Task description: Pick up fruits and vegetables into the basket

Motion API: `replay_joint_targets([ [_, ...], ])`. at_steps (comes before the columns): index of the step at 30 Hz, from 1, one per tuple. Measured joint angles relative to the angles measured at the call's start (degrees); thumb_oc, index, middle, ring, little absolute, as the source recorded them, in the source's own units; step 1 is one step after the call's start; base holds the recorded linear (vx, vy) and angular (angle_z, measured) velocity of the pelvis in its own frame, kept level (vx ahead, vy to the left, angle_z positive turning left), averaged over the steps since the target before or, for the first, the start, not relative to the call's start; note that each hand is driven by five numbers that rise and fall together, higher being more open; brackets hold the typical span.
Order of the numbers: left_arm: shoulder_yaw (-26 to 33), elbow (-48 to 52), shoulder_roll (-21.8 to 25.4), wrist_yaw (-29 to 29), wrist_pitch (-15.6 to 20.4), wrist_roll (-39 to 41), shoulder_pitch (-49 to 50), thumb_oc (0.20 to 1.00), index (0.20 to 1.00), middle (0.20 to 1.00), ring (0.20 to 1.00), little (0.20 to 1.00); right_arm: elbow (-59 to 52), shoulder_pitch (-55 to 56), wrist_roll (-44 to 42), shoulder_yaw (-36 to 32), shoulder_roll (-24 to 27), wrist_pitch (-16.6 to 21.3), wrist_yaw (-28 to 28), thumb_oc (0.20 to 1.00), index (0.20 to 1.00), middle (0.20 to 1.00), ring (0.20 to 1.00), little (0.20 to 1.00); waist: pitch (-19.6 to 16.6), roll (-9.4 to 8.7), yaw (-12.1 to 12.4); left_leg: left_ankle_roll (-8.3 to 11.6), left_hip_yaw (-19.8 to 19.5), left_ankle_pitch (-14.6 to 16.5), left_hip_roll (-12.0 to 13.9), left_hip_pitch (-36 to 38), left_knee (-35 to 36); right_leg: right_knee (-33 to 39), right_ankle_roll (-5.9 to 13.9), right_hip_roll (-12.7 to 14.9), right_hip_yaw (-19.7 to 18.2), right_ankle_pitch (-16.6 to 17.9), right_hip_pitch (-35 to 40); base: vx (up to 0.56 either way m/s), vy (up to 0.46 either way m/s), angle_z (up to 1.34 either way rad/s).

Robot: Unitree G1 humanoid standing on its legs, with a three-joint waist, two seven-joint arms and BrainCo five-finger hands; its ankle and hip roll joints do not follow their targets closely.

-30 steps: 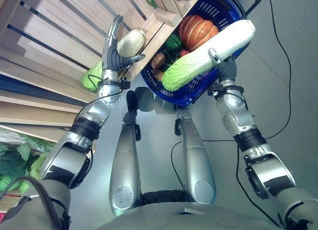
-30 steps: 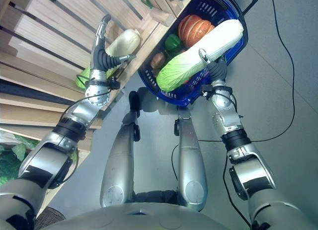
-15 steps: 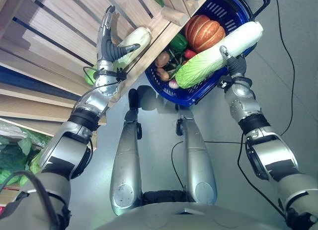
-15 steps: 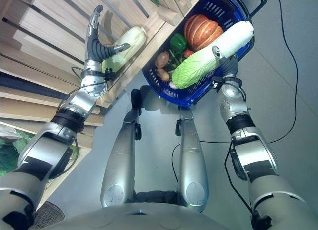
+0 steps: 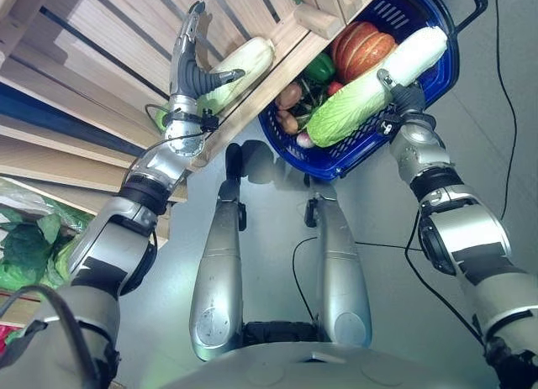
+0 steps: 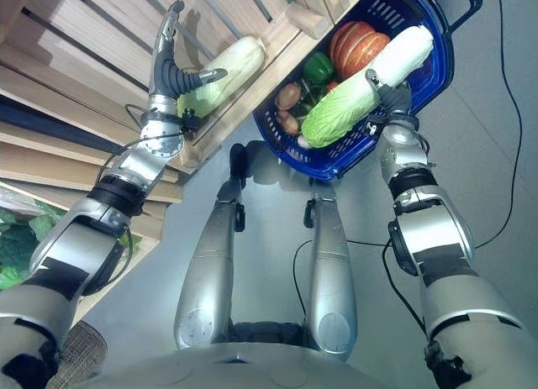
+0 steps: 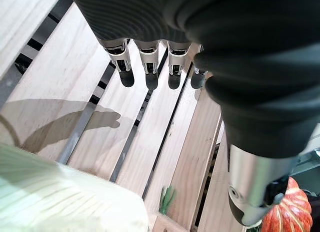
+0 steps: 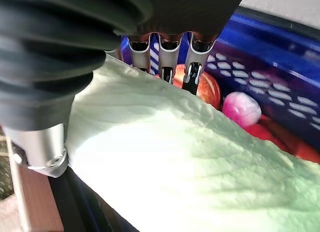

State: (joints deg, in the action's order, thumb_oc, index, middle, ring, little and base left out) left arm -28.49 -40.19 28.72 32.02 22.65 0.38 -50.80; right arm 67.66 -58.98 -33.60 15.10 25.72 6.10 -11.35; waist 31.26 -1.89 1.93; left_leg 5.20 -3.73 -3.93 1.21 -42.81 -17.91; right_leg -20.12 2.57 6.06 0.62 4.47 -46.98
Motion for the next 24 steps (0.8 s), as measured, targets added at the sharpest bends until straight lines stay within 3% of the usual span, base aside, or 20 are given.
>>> replay_joint_targets([
  [3, -0.76, 0.00, -0.13, -0.01, 0.02, 0.69, -0.22, 1.000, 1.000, 1.000, 1.000, 1.000, 0.82, -0.60, 0.86, 1.52, -0.02, -1.74, 0.58, 0.231, 0.231, 0.231, 0.231, 0.231, 0.01, 0.06, 0.14, -0.08, -0.04, -0.06, -0.21, -0.05, -0.08, -0.08, 0.13, 0.21, 0.00, -0.09, 0.00, 0.00, 0.000, 0.00],
  [4, -0.86, 0.00, -0.14, -0.01, 0.02, 0.69, -0.29, 1.000, 1.000, 1.000, 1.000, 1.000, 1.05, -0.65, 1.06, 1.52, -0.02, -2.43, 0.63, 0.470, 0.470, 0.470, 0.470, 0.470, 0.01, 0.06, 0.33, -0.09, -0.05, -0.06, -0.23, -0.10, -0.18, -0.08, 0.14, 0.23, 0.00, -0.10, 0.00, 0.00, 0.000, 0.00],
  [5, -0.86, 0.00, -0.13, -0.01, 0.02, 0.69, -0.36, 1.000, 1.000, 1.000, 1.000, 1.000, 1.25, -0.64, 1.06, 1.52, -0.02, -2.80, 0.63, 0.856, 0.856, 0.856, 0.856, 0.856, 0.01, 0.06, 0.47, -0.09, -0.10, -0.05, -0.24, -0.18, -0.31, -0.07, 0.14, 0.23, 0.01, -0.09, 0.00, 0.00, 0.000, 0.00],
  [6, -0.87, 0.00, -0.13, 0.00, 0.02, 0.70, -0.46, 1.000, 1.000, 1.000, 1.000, 1.000, 1.57, -0.74, 1.06, 1.52, -0.02, -3.14, 0.62, 1.000, 1.000, 1.000, 1.000, 1.000, 0.01, 0.06, 0.55, -0.09, -0.15, -0.05, -0.24, -0.30, -0.46, -0.07, 0.14, 0.23, 0.05, -0.10, -0.02, 0.00, 0.000, 0.00],
  [24, -0.98, 0.02, -0.13, 0.15, 0.02, 0.69, -1.03, 1.000, 1.000, 1.000, 1.000, 1.000, 4.14, -2.67, 1.10, 1.51, 0.10, -7.81, 0.25, 1.000, 1.000, 1.000, 1.000, 1.000, 0.02, 0.08, 0.80, -0.03, -0.44, -0.13, -0.34, -1.09, -1.01, -0.79, 0.34, 0.25, 0.08, -0.27, -0.73, 0.00, 0.000, 0.00],
])
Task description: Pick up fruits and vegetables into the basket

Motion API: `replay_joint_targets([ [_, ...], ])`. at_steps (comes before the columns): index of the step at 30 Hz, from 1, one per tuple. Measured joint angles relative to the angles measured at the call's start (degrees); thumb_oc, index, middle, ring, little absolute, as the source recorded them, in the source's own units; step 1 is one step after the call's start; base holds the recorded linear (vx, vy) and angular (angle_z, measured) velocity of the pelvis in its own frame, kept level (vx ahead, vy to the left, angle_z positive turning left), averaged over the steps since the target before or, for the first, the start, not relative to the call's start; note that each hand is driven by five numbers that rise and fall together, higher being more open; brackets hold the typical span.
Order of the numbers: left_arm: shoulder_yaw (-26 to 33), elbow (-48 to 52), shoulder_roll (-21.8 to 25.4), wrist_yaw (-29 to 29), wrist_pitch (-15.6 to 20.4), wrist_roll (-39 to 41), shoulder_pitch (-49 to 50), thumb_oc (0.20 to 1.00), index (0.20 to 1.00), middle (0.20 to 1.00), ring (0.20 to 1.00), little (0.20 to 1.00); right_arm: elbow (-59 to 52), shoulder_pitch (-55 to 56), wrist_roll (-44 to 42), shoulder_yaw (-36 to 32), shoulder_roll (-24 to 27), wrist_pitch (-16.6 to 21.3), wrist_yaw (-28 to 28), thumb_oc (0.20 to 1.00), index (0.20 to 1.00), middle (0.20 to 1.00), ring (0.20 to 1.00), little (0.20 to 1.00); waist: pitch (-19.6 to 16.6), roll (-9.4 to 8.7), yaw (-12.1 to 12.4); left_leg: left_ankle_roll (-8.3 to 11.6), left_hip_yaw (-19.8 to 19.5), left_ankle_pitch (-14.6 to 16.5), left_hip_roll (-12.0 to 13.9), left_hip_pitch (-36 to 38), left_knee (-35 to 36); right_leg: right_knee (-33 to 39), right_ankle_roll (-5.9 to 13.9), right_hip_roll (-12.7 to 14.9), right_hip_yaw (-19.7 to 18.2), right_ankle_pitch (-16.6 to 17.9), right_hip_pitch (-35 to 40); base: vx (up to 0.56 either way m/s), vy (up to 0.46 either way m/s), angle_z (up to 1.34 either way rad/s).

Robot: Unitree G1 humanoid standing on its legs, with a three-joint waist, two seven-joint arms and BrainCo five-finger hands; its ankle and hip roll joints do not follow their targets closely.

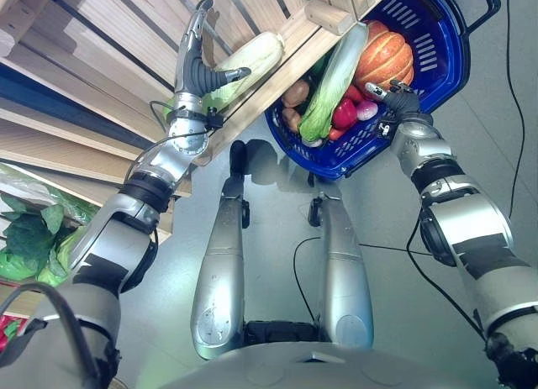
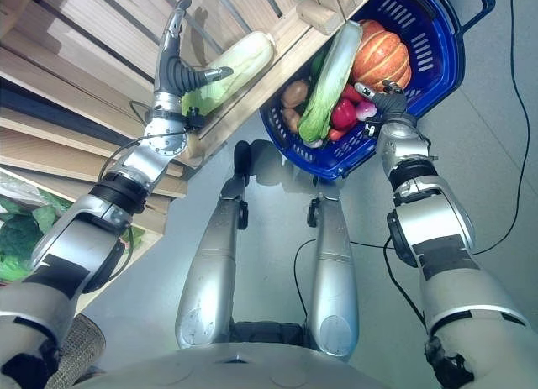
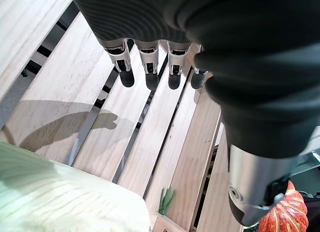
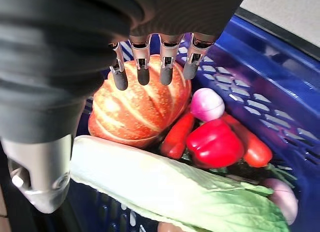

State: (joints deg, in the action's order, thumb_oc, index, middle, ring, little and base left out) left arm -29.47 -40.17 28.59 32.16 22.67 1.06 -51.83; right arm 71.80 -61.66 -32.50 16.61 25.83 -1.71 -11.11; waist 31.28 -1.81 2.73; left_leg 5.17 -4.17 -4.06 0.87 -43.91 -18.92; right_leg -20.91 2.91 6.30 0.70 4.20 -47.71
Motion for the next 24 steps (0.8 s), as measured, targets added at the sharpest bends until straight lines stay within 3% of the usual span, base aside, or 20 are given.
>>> replay_joint_targets([
  [9, -0.06, -0.10, 0.13, 0.90, -2.05, -0.74, -0.10, 1.000, 1.000, 1.000, 1.000, 1.000, 0.30, -0.03, 0.00, 0.01, 0.21, 0.24, -0.79, 1.000, 1.000, 1.000, 1.000, 1.000, 0.00, 0.00, 0.00, -0.01, -0.01, 0.07, 0.00, -0.25, -0.33, 0.00, 0.00, -0.02, 0.00, 0.01, -0.14, 0.00, 0.000, 0.00],
  [11, -1.30, -1.22, 0.69, 1.28, -5.14, -1.76, -1.02, 1.000, 1.000, 1.000, 1.000, 1.000, 0.00, -0.04, 0.04, 0.09, 0.54, 1.66, -1.30, 1.000, 1.000, 1.000, 1.000, 1.000, 0.00, 0.00, -0.04, -0.05, 0.02, 0.20, 0.00, -0.37, -0.73, -0.06, 0.02, -0.02, -0.01, 0.02, -0.14, 0.00, 0.000, 0.00],
  [16, -3.37, -5.54, 2.74, 1.90, -8.95, -4.96, -3.37, 1.000, 1.000, 1.000, 1.000, 1.000, -2.72, -0.11, 2.50, 1.67, 1.31, 5.47, -3.10, 1.000, 1.000, 1.000, 1.000, 1.000, 0.00, 0.00, -0.84, -0.06, 0.10, 0.20, 0.01, -0.48, -0.75, 0.00, 0.03, -0.02, -0.06, 0.02, -0.25, 0.00, 0.014, 0.00],
  [24, -3.68, -9.17, 3.91, 2.53, -11.31, -7.98, -4.52, 1.000, 1.000, 1.000, 1.000, 1.000, -14.88, 1.95, 7.66, 2.24, 2.32, 11.58, -13.64, 1.000, 1.000, 1.000, 1.000, 1.000, 0.00, 0.00, -3.29, -0.19, 0.94, 0.44, 0.09, -0.53, -0.63, 0.14, -0.21, -0.15, -0.85, 0.23, -0.75, -0.01, 0.019, -0.04],
])
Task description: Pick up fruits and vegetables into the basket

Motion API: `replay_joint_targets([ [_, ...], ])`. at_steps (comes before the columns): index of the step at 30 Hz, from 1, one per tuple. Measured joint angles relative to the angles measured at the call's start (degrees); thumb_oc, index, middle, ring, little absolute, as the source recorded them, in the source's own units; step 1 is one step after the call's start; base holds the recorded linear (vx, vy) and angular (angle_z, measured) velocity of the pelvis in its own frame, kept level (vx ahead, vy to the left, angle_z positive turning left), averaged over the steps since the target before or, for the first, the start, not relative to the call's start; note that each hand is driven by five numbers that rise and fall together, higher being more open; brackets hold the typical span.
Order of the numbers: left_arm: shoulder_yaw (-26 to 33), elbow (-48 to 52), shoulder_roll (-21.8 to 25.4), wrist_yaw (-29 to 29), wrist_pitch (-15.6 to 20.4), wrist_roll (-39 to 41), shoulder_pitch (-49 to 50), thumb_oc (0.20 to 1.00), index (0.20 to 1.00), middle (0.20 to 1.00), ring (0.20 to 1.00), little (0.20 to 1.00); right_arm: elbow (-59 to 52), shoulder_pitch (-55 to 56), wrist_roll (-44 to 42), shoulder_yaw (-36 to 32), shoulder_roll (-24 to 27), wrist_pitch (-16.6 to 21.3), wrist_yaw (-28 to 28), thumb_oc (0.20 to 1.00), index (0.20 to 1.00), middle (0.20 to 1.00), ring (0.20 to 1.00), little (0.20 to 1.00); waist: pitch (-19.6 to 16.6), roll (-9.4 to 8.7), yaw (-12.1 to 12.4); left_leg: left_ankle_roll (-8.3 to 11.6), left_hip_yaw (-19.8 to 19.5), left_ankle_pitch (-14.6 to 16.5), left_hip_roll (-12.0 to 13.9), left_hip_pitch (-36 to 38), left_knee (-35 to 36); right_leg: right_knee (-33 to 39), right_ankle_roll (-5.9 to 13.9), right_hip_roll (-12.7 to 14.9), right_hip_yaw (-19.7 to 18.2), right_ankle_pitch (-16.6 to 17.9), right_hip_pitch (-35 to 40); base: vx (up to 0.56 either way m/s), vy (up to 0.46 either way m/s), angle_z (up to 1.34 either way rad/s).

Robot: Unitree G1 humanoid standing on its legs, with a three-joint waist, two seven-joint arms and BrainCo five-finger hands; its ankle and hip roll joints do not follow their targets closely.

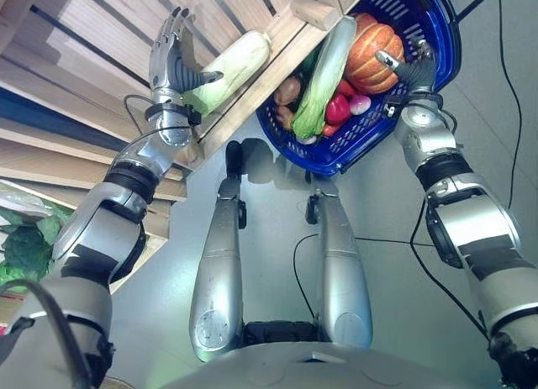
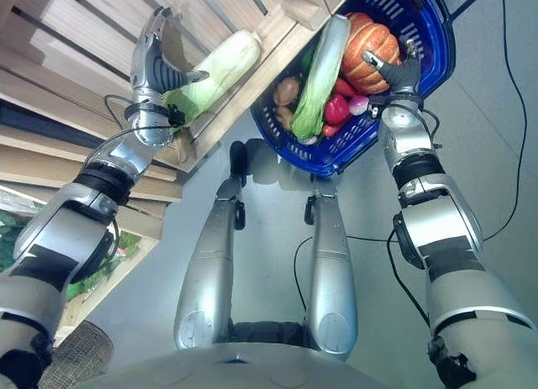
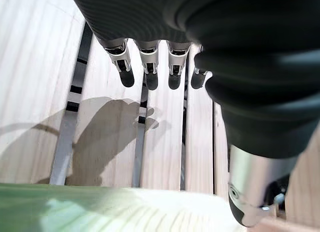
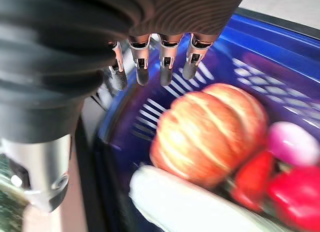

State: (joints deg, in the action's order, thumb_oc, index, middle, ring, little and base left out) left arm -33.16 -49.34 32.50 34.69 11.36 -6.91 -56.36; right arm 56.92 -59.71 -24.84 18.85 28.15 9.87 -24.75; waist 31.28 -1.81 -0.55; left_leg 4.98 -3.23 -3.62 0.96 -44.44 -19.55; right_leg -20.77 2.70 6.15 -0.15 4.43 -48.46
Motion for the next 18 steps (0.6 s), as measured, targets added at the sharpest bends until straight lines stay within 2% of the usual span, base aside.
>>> replay_joint_targets([
  [10, -3.25, -6.12, -0.05, -1.65, -1.09, -2.23, -0.57, 1.000, 1.000, 1.000, 1.000, 1.000, -9.51, 4.76, 7.47, -0.36, 1.10, 3.18, -18.40, 1.000, 1.000, 1.000, 1.000, 1.000, -0.01, -0.01, -2.79, -0.52, 1.61, 0.70, 0.13, 0.04, 0.20, 1.35, 0.45, -0.20, -1.31, 0.35, -0.15, -0.01, 0.022, -0.06],
  [14, -3.71, -9.54, -0.34, -3.26, 0.51, -2.23, -0.53, 1.000, 1.000, 1.000, 1.000, 1.000, -4.83, 6.68, 5.00, -1.43, 1.06, 5.07, -19.92, 1.000, 1.000, 1.000, 1.000, 1.000, -0.01, -0.02, -3.13, -0.68, 2.10, 1.00, 0.16, 0.11, 0.15, 1.72, 0.60, -0.28, -1.82, 0.47, -0.12, 0.01, 0.003, -0.05],
  [18, -4.96, -12.93, -0.60, -4.12, 2.47, -2.22, -0.37, 1.000, 1.000, 1.000, 1.000, 1.000, 5.63, 7.83, -1.40, -6.39, 0.58, 7.98, -19.04, 1.000, 1.000, 1.000, 1.000, 1.000, -0.02, -0.04, -2.90, -0.79, 2.37, 1.16, 0.17, 0.51, 0.12, 1.77, 0.61, -0.29, -2.08, 0.46, 0.24, 0.00, -0.003, -0.01],
])
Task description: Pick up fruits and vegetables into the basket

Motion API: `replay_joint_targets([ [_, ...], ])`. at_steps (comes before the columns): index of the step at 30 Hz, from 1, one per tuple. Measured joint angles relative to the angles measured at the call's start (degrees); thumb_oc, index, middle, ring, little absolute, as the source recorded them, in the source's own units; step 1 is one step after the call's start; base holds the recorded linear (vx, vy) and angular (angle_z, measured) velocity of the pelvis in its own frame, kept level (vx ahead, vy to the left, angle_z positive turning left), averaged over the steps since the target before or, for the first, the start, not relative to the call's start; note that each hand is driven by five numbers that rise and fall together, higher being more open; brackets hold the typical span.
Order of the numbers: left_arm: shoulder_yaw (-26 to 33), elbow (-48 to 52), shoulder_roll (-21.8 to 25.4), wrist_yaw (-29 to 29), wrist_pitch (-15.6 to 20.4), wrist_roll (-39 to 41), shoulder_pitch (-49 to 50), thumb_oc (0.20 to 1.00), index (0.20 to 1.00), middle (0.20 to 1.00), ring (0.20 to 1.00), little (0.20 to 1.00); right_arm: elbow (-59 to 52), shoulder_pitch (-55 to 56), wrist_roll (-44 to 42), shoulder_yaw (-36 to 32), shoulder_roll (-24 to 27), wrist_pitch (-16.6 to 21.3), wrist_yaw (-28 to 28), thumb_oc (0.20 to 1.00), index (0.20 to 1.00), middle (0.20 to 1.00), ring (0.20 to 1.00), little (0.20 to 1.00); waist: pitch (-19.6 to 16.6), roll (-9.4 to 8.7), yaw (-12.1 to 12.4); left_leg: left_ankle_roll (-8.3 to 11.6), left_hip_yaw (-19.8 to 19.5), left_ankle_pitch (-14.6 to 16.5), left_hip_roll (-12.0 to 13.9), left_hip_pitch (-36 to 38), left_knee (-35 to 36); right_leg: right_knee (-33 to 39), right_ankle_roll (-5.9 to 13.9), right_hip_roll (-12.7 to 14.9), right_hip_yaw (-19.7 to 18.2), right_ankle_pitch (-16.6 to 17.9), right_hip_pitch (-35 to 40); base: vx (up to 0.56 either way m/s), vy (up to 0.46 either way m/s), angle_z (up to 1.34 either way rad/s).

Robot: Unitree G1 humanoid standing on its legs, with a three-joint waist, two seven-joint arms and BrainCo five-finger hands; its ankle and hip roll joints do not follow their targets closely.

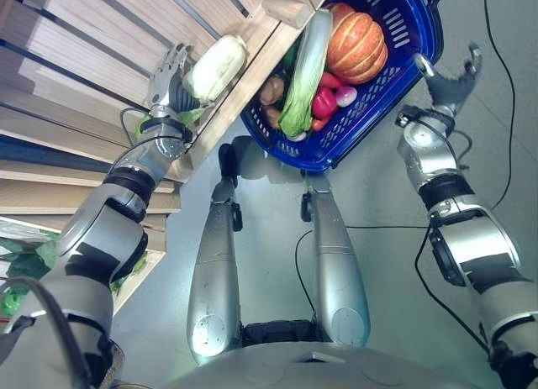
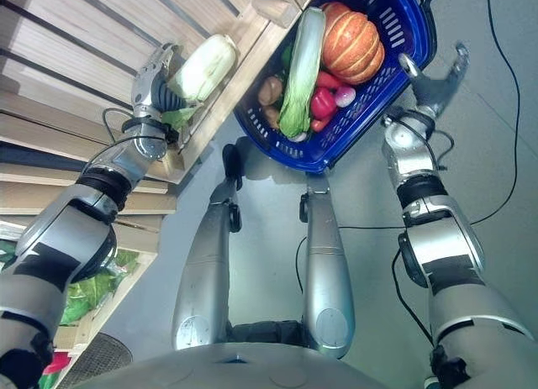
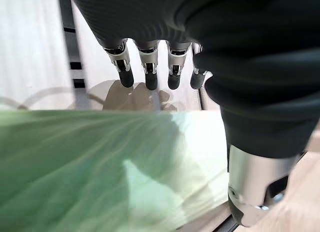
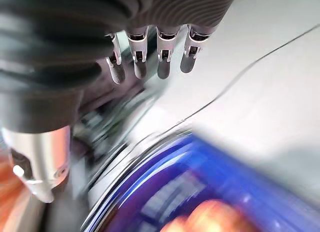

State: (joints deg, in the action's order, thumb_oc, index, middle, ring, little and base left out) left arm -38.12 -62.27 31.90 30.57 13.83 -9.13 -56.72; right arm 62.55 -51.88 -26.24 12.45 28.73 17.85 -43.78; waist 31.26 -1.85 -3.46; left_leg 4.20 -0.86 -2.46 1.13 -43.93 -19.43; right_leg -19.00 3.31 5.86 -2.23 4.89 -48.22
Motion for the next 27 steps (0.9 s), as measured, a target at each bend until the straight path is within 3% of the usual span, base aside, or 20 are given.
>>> replay_joint_targets([
  [8, -0.37, -3.97, -0.92, -1.89, 0.13, 0.23, -0.05, 1.000, 1.000, 1.000, 1.000, 1.000, 8.16, 0.04, -7.03, -3.07, 0.05, 1.56, 2.25, 1.000, 1.000, 1.000, 1.000, 1.000, -0.01, -0.02, -0.31, 0.01, 0.20, 0.07, 0.18, 0.36, -0.15, 0.00, 0.29, -0.20, -0.22, -0.15, 0.26, 0.01, -0.002, 0.00],
  [27, -0.12, -4.44, -1.51, -2.78, 0.02, 2.49, -0.24, 1.000, 1.000, 1.000, 1.000, 1.000, 6.77, -2.07, -7.31, -2.95, 0.05, 3.45, 4.00, 1.000, 1.000, 1.000, 1.000, 1.000, -0.02, -0.03, 0.12, 0.36, 0.35, 0.31, 0.74, 0.10, -0.17, 0.08, 0.12, -0.69, -0.21, -0.09, -0.09, 0.00, 0.000, 0.00],
])
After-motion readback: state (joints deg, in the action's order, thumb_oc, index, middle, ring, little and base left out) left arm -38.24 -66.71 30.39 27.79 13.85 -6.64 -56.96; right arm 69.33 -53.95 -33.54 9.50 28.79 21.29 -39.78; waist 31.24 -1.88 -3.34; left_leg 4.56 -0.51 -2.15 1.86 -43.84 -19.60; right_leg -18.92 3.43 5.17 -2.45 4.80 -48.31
